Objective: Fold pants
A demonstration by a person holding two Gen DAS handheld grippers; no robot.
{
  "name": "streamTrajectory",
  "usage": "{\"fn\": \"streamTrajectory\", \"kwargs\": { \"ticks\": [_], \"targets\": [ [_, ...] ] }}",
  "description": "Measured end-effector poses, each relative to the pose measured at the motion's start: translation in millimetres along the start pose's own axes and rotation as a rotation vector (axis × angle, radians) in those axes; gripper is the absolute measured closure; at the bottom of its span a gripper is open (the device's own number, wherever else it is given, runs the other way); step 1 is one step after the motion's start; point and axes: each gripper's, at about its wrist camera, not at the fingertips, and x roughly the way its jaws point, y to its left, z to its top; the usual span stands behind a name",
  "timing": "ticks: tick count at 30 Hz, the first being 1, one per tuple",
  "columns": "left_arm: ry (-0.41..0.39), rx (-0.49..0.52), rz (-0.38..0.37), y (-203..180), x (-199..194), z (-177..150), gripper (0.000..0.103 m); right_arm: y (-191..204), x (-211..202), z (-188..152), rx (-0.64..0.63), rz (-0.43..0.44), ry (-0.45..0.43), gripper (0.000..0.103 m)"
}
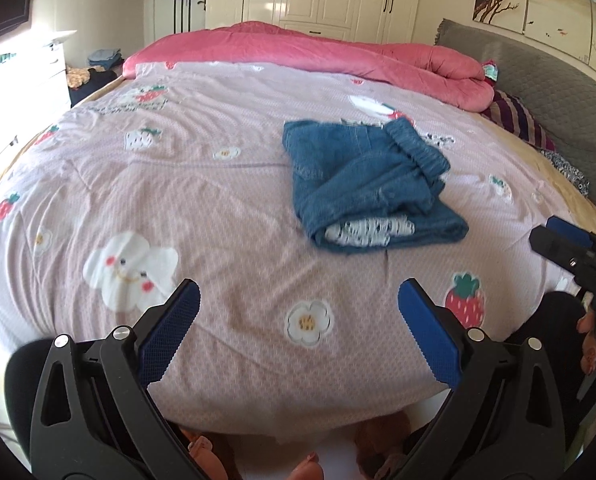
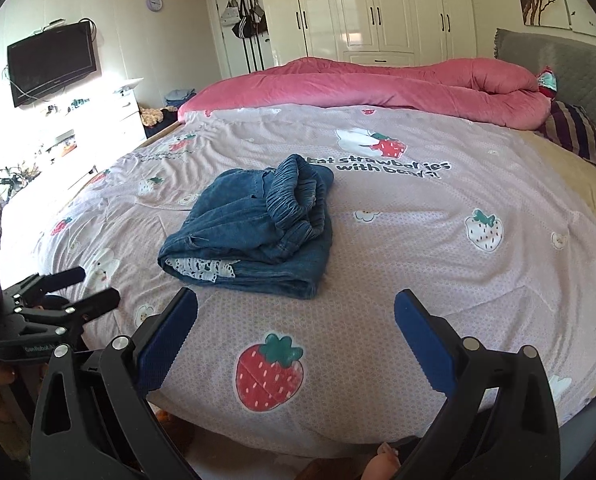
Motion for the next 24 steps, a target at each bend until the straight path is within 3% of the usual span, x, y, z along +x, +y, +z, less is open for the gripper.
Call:
{"fn": "streamTrajectory", "kwargs": {
  "ticks": [13, 24],
  "targets": [
    [0.037, 0.002, -0.013, -10.6, 12.5, -24.5, 0.010, -0.2, 9.5, -25.6, -0.030, -0.052, 0.014, 0.005],
    [0.054, -0.026, 0.004, -4.4, 22.1, -28.2, 0.010, 3.2, 27.9, -34.8, -0.038, -0.041, 0.041, 0.005]
  ]
}}
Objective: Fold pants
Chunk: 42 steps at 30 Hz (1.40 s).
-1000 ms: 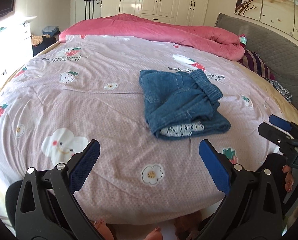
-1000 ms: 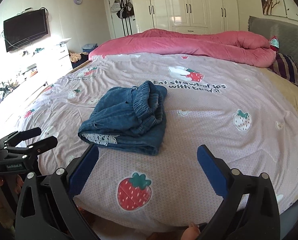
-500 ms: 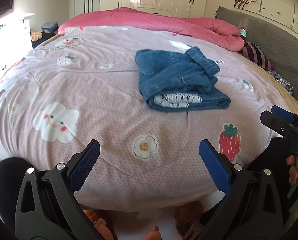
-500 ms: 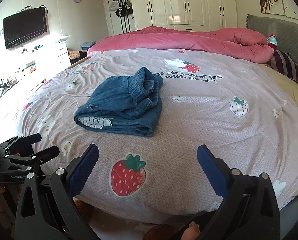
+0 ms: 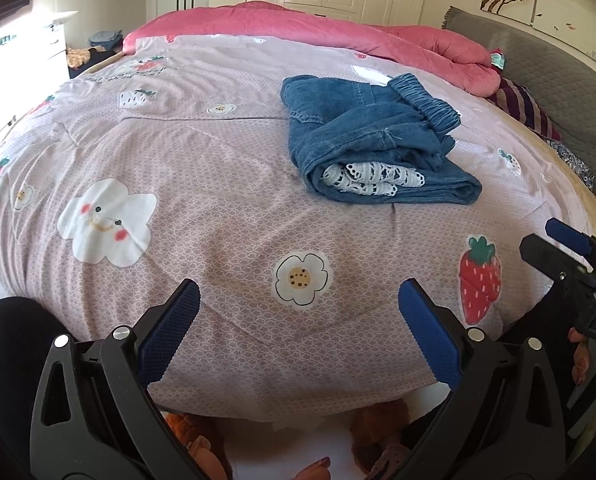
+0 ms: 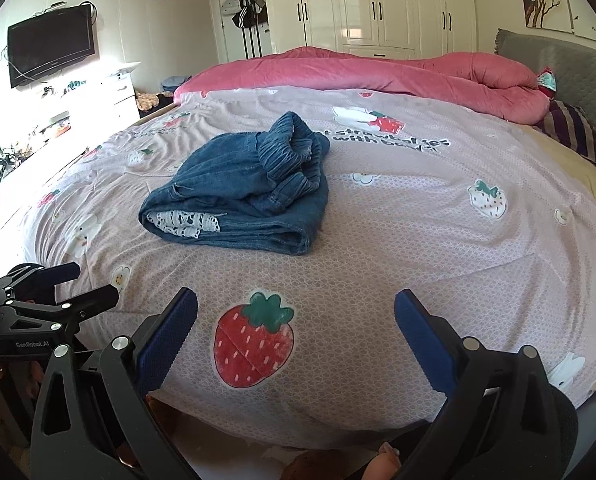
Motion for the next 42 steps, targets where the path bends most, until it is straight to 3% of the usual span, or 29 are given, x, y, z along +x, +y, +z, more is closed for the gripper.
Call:
{"fn": "streamTrajectory", "kwargs": {
  "ticks": [26, 42],
  "targets": [
    [0.003, 0.002, -0.001, -1.0, 0.7, 0.0, 0.010, -3.2, 5.7, -2.5, 0.014, -0.012, 0.014, 0.005],
    [0.006, 0.020, 0.046, -4.6, 0.7, 1.0, 0.010, -5.0, 6.5, -3.7, 0.021, -0.025, 0.022, 0.004]
  ]
}}
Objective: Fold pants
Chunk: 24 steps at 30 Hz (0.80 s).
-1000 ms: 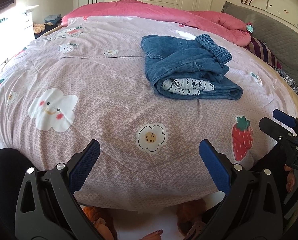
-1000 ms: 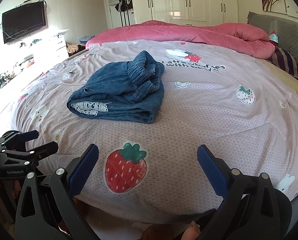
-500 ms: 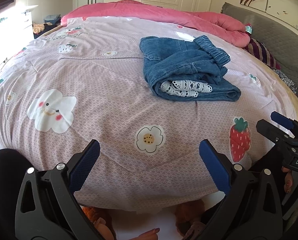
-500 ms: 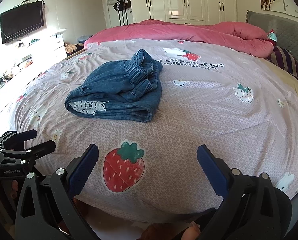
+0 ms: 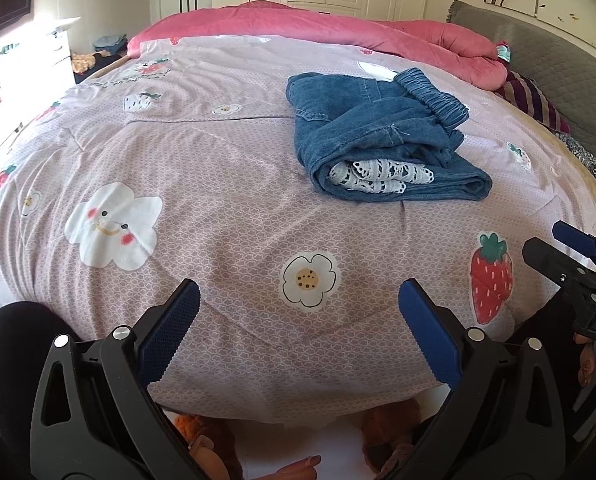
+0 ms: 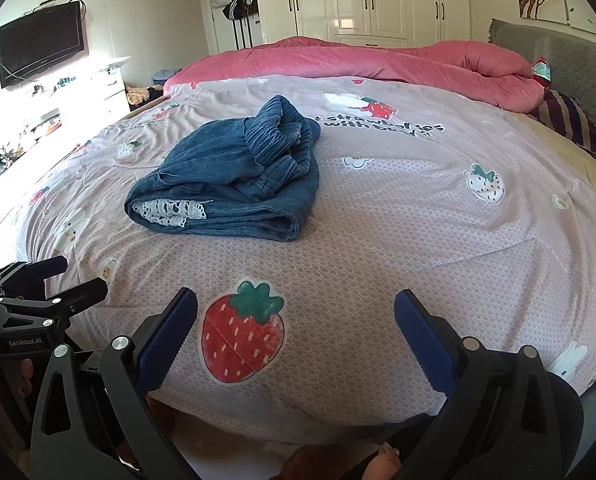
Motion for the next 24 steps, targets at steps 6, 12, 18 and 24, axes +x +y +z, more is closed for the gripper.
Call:
{"fn": "streamTrajectory", "kwargs": {
  "ticks": [6, 12, 18, 24],
  "targets": [
    [-0.010, 0.000, 0.005, -0.2, -2.5, 1.0, 0.010, -1.7, 1.1, -0.3, 0.007, -0.010, 0.002, 0.004],
    [-0.011, 0.000, 0.007, -0.4, -2.6, 1.1, 0.010, -3.7, 2.5, -0.3, 0.014, -0.017, 0.006, 0.004],
    [-0.013, 0.005, 0.022, -1.0, -3.0, 1.6, 0.010, -3.6, 2.2, -0.8, 0.015, -0.022, 0.007, 0.004],
    [-0.012, 0.013, 0.031, -2.1, -3.4, 1.7, 0.010, -3.7, 2.7, -0.8, 0.016, -0.022, 0.006, 0.004]
  ]
}}
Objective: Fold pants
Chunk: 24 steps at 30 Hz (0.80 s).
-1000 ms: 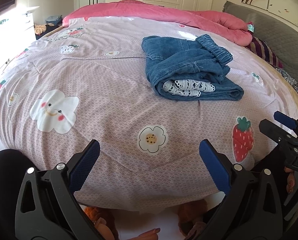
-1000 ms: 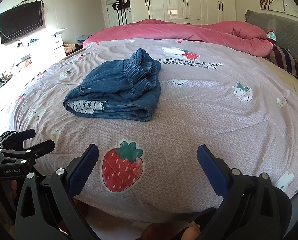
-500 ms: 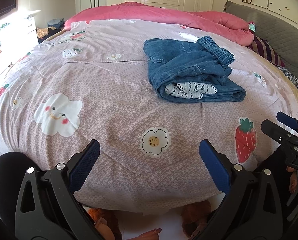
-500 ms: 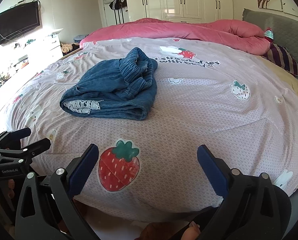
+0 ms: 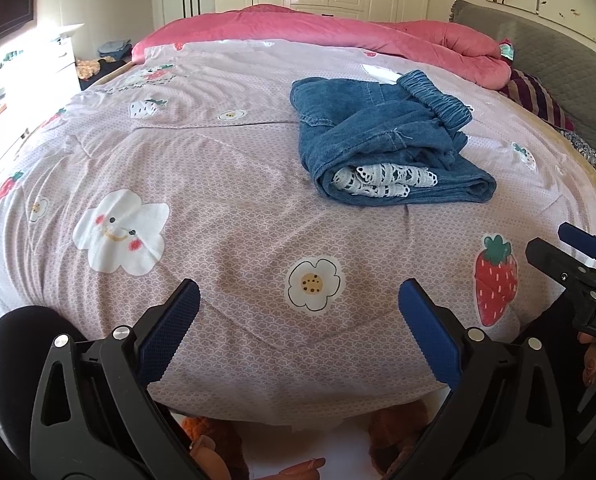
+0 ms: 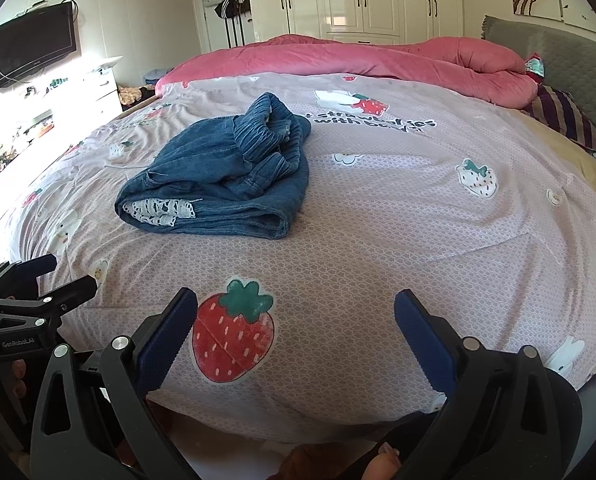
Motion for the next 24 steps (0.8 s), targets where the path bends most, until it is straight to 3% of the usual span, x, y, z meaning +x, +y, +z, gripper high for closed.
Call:
{"fn": "streamTrajectory", "kwargs": {
  "ticks": [24],
  "targets": [
    [0.005, 0.022, -0.009, -10.6, -0.6, -0.5, 0.010, -0.3, 2.3, -1.5, 0.000, -0.008, 0.008, 0.004]
  ]
}}
